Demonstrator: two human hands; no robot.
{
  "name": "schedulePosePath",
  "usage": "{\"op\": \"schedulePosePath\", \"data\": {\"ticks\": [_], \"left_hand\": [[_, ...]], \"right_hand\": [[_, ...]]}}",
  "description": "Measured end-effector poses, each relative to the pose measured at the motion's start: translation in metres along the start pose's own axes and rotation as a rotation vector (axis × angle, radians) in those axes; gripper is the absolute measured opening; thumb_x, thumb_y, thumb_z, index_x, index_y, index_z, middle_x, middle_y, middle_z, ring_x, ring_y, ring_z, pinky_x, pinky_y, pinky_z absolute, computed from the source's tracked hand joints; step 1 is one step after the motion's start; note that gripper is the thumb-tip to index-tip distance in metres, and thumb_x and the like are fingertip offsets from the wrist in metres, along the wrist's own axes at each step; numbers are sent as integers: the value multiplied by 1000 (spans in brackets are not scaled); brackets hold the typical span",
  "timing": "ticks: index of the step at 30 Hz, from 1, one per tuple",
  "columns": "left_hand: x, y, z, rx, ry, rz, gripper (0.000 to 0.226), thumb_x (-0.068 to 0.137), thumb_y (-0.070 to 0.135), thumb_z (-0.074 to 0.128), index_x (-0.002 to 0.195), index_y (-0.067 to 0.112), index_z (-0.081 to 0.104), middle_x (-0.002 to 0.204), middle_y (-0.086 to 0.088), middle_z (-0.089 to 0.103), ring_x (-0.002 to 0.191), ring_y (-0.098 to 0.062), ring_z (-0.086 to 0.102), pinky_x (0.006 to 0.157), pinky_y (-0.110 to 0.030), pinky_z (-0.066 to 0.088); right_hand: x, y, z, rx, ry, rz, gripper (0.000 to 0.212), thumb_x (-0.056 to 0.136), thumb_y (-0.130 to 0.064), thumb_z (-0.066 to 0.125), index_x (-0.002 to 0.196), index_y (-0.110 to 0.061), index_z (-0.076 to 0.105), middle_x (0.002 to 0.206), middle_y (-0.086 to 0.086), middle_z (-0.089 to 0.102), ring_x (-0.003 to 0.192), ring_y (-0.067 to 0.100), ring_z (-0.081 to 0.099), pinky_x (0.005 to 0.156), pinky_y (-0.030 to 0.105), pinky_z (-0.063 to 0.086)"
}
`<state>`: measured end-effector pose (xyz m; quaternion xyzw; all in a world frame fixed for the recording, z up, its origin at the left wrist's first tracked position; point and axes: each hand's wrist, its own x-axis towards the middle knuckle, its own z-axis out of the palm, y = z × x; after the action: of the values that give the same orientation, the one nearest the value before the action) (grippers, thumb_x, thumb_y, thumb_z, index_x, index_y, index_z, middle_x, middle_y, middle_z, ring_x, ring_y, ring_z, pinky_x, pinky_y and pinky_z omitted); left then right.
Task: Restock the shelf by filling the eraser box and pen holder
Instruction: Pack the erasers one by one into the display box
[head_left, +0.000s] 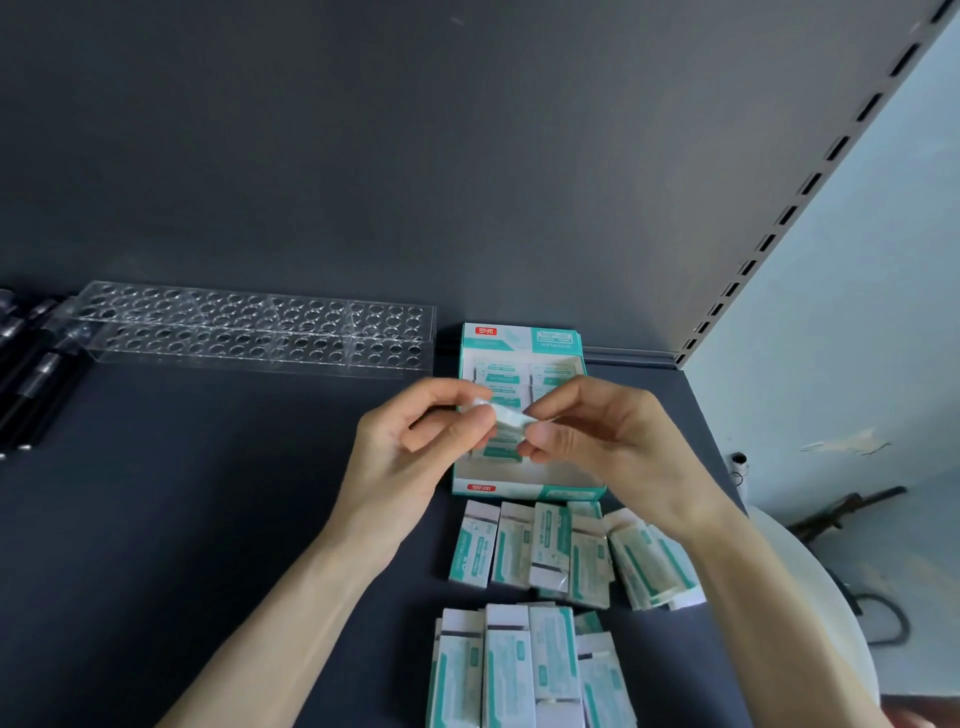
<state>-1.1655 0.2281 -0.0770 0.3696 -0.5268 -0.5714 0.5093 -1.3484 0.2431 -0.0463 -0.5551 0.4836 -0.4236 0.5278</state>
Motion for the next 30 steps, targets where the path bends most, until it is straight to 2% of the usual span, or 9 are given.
{"op": "schedulePosePath", "data": {"ticks": [2, 4, 8, 11, 13, 18, 21, 26, 30], "left_hand": [[-1, -1, 0, 59, -28, 37, 21, 78, 12, 72, 99, 8, 71, 102, -13, 69, 93, -20, 67, 82, -23, 53], [-3, -4, 0, 191, -65, 74, 27, 77, 10, 71, 103, 13, 70, 106, -2, 68, 98, -13, 65, 85, -20, 50], [-6, -11, -2, 607, -51, 59, 59, 73, 27, 79, 126, 32, 53, 125, 23, 51, 119, 9, 44, 93, -5, 33], [-8, -9, 1, 634, -37, -43, 70, 72, 30, 80, 122, 50, 35, 113, 36, 40, 105, 33, 32, 81, 7, 27], [-8, -9, 4, 635, -34, -68, 69, 74, 25, 79, 118, 48, 32, 102, 41, 35, 90, 43, 28, 72, 12, 24], [-9, -12, 4, 621, -36, -77, 71, 74, 23, 80, 134, 31, 42, 101, 37, 40, 88, 42, 30, 72, 12, 24], [-8, -13, 2, 619, -35, -65, 69, 73, 24, 80, 126, 40, 39, 103, 36, 42, 90, 41, 31, 72, 12, 24], [-8, -18, 0, 633, -33, -67, 75, 72, 27, 80, 138, 28, 42, 115, 27, 46, 94, 39, 32, 74, 12, 24], [-6, -20, -1, 643, -27, -60, 77, 72, 29, 80, 139, 28, 42, 119, 23, 47, 96, 37, 33, 76, 11, 25]], "right_hand": [[-4, 5, -4, -47, 45, -13, 17, 71, -8, 72, 86, -5, 64, 85, 4, 73, 79, 17, 69, 77, 23, 54], [-8, 9, -9, -179, 95, -58, 19, 74, -1, 74, 86, -14, 66, 90, 0, 73, 84, 13, 69, 80, 22, 52], [-14, 16, -25, -671, 246, -146, 25, 73, -9, 78, 83, -30, 69, 92, -22, 65, 90, 2, 59, 82, 9, 42], [-15, 18, -31, -868, 262, -106, 15, 73, -15, 79, 85, -23, 74, 90, -23, 63, 89, -1, 51, 79, 6, 36], [-13, 17, -29, -914, 240, -91, 14, 74, -17, 78, 87, -20, 75, 92, -19, 64, 88, 0, 47, 80, 14, 39], [-7, 17, -23, -998, 211, -64, 17, 76, -18, 77, 92, -18, 75, 99, -13, 66, 99, 10, 45, 88, 33, 43], [-4, 19, -23, -1031, 201, -64, 17, 76, -17, 76, 93, -17, 74, 102, -11, 65, 100, 12, 43, 92, 33, 39], [3, 23, -20, -1088, 168, -47, 11, 75, -15, 75, 85, -17, 72, 101, -10, 60, 96, 12, 39, 88, 31, 38], [5, 25, -21, -1052, 161, -37, 10, 75, -14, 75, 84, -20, 73, 98, -16, 49, 95, 12, 39, 88, 30, 38]]}}
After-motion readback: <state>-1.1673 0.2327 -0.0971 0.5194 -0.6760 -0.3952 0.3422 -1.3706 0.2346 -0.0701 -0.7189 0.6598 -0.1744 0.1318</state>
